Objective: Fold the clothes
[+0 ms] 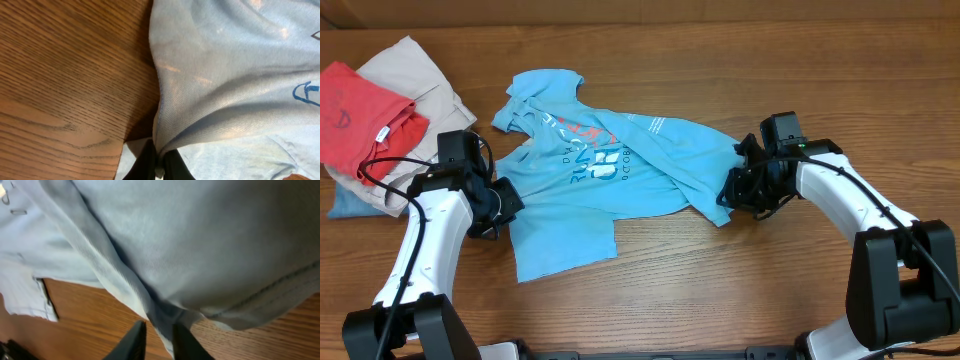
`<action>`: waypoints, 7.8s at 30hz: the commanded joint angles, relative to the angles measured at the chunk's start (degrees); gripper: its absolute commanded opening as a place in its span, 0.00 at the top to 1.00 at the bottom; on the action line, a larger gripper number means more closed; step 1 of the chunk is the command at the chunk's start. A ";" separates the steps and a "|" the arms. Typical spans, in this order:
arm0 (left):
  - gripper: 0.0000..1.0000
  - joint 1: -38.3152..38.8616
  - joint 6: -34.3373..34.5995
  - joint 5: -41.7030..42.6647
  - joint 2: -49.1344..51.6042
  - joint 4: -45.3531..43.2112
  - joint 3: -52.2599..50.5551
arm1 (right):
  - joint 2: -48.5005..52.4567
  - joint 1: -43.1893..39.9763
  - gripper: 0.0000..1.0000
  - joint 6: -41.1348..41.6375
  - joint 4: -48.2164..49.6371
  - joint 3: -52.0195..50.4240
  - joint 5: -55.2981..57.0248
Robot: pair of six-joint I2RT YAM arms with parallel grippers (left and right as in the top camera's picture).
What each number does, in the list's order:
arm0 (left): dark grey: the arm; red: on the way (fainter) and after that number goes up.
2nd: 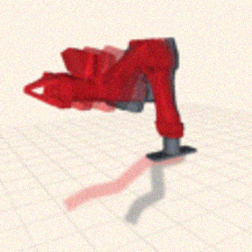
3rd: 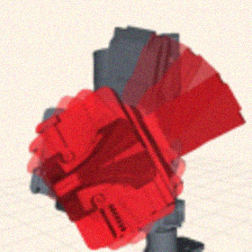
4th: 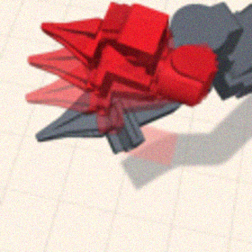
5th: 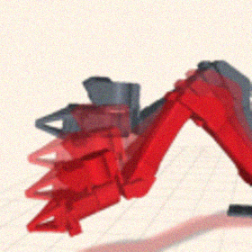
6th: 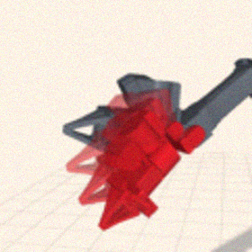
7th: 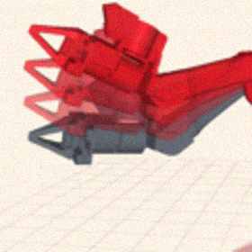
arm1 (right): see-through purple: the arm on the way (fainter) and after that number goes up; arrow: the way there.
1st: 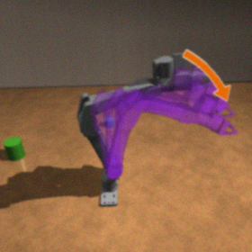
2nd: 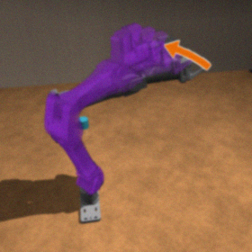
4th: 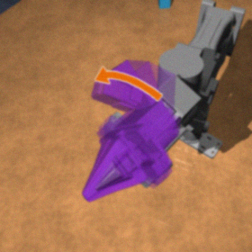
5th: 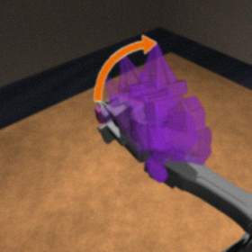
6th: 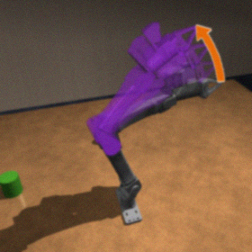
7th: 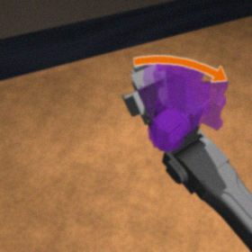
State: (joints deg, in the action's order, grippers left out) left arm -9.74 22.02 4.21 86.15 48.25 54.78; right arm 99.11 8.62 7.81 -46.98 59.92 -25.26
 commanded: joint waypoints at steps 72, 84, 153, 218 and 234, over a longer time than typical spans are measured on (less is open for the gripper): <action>0.96 0.04 -1.31 -0.81 -0.33 -0.44 0.24 | 3.15 -1.84 0.56 6.03 12.37 -4.63 0.11; 0.96 0.04 -2.19 -0.85 -0.33 -0.66 0.24 | -1.73 -8.44 0.96 7.48 -12.92 10.56 23.26; 0.96 0.04 -2.19 -0.57 -0.33 -1.31 0.24 | -7.69 -14.56 0.62 7.67 -16.24 25.53 23.67; 0.94 0.04 -2.75 -0.57 -0.33 -2.58 0.24 | 7.54 -18.34 0.34 -30.80 25.99 -1.79 24.13; 0.93 0.04 -2.75 -0.59 -0.33 -2.43 0.24 | 7.54 -18.34 0.43 -30.80 27.69 -1.77 24.11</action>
State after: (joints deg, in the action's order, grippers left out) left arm -9.52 20.56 4.01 86.15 45.82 54.78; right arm 106.41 -9.98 -22.76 -20.03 58.70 -1.52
